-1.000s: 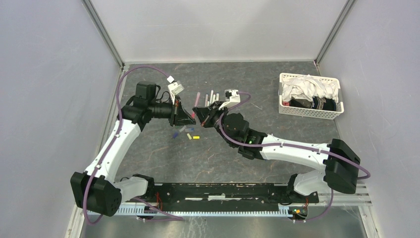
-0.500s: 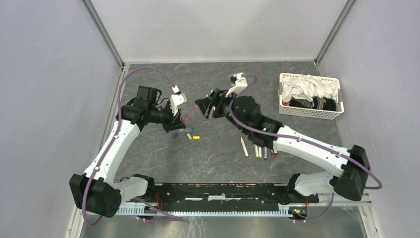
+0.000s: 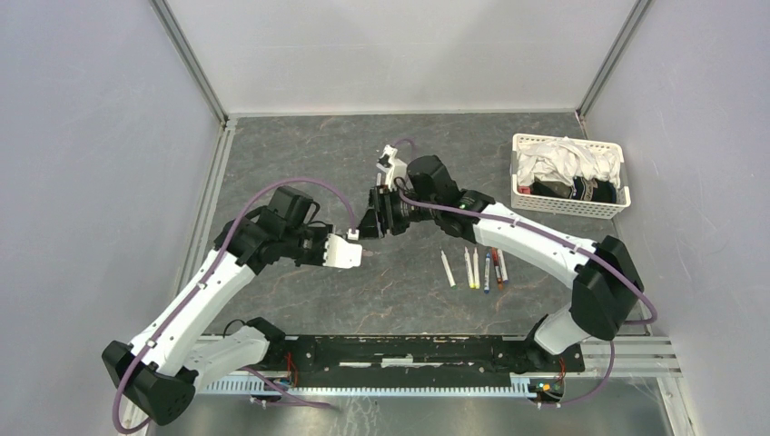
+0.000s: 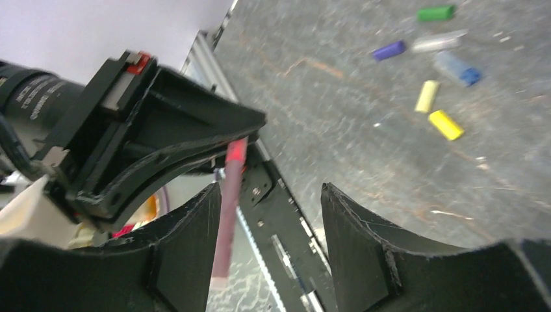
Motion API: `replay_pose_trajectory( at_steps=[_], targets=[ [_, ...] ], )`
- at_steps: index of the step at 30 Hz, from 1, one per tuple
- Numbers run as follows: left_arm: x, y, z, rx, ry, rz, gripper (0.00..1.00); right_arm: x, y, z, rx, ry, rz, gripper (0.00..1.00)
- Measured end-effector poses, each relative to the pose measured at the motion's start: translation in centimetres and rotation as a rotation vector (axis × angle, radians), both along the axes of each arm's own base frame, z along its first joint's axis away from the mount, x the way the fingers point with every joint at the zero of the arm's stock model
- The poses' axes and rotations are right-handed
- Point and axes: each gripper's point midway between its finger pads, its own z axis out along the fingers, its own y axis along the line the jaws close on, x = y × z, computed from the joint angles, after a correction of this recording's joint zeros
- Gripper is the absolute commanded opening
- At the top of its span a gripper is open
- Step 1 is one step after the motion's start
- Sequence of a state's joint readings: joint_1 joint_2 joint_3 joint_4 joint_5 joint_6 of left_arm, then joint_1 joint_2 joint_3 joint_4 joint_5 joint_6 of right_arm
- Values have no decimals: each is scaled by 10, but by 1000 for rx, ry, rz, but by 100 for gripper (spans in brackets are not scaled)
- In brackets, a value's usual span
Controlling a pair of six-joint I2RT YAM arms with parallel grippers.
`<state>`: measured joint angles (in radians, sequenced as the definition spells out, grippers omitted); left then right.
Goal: Open the pen caps
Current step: Open the pen cap from the pen.
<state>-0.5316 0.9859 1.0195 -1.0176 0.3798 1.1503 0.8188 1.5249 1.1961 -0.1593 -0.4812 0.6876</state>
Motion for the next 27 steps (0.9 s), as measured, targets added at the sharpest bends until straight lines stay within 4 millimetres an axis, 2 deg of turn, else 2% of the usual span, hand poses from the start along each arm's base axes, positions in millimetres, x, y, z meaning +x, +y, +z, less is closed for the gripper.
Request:
replay_pose_trajectory(
  at_steps=[7,11,14,17,18,24,27],
  targets=[
    [4,8,-7,109,-65,-39,2,-36,23,-3,58,96,162,57],
    [6,9,-8,134,-78,-48,2,-52,34,-18,46,141,223,50],
    [6,8,-10,144,-76,-54,2,-58,38,-30,28,172,244,32],
    [6,7,-11,149,-77,-63,2,-60,38,-37,18,189,249,5],
    [6,8,-11,153,-78,-63,2,-59,37,-38,14,191,244,0],
    [8,8,-14,179,-84,-66,2,-58,31,-48,2,183,226,0],
    [11,-4,-17,162,-100,-105,2,-58,18,-54,2,149,199,0]
  ],
)
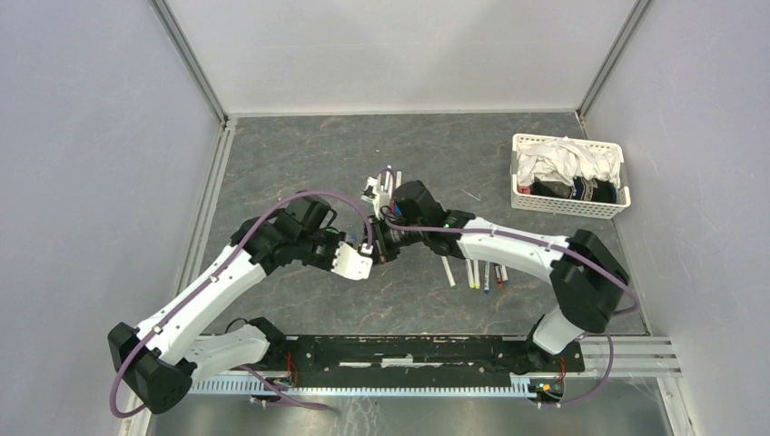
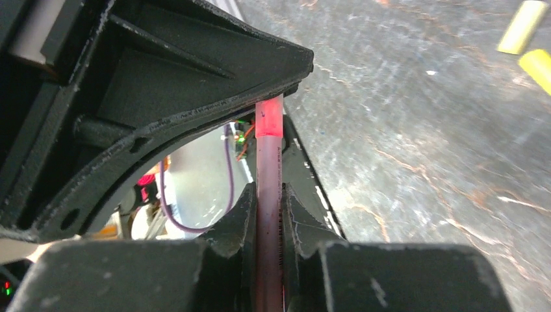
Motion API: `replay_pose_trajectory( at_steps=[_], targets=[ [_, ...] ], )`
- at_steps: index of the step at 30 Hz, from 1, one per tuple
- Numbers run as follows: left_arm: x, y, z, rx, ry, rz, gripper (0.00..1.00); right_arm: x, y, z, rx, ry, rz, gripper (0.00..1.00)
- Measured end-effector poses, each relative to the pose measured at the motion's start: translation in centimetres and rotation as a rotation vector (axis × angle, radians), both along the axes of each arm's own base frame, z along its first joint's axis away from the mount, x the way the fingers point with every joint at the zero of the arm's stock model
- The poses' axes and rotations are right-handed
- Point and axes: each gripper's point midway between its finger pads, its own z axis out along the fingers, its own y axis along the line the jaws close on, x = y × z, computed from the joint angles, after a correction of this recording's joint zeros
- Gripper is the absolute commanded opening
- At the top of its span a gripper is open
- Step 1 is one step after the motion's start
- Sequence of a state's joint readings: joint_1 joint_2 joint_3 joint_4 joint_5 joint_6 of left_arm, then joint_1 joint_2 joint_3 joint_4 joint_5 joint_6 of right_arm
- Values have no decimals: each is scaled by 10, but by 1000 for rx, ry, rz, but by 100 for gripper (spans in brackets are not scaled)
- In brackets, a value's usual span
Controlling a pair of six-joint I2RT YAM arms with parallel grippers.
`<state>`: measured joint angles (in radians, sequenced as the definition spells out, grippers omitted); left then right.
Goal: Open the pen caps
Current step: Open the pen cap from the pen, then place the pen cap at the center of the board, then place the pen at the center of the board.
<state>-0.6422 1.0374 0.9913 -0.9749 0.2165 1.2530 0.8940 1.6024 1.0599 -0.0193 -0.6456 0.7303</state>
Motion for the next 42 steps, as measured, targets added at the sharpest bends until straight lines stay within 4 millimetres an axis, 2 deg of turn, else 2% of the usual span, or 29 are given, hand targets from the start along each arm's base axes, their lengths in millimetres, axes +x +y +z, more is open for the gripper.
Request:
replay_pose_trajectory(
  at_steps=[6,7,8,9,12,17,22,27,31,38,42],
  targets=[
    [12,-46,2,-106,-41,-112,2,6,-46,-1,-1,-118,-114,0],
    [20,-44,0,-78,-64,-93,2,3,-56,0,-6,-129,-118,0],
    [26,-33,-5,-35,-70,-55,2,-3,-67,-2,-22,-121,-120,0],
    [37,-13,-14,38,-75,17,2,-10,-81,-4,-46,-114,-122,0],
    [53,19,-34,180,-70,125,2,-25,-112,-10,-113,-101,-126,0],
    [62,28,-51,258,-49,185,2,-34,-141,-16,-196,-123,-141,0],
    [67,20,-66,232,5,250,2,-13,-167,-33,-285,-207,-280,0],
    [83,-3,-84,178,79,328,2,19,-196,-68,-428,-305,-463,0],
    [101,-21,-97,149,127,389,2,42,-215,-89,-509,-372,-589,0],
    [107,-32,-114,122,177,443,6,60,-229,-121,-617,-400,-670,1],
    [107,-35,-120,112,198,461,11,66,-232,-128,-629,-414,-700,13]
  ],
)
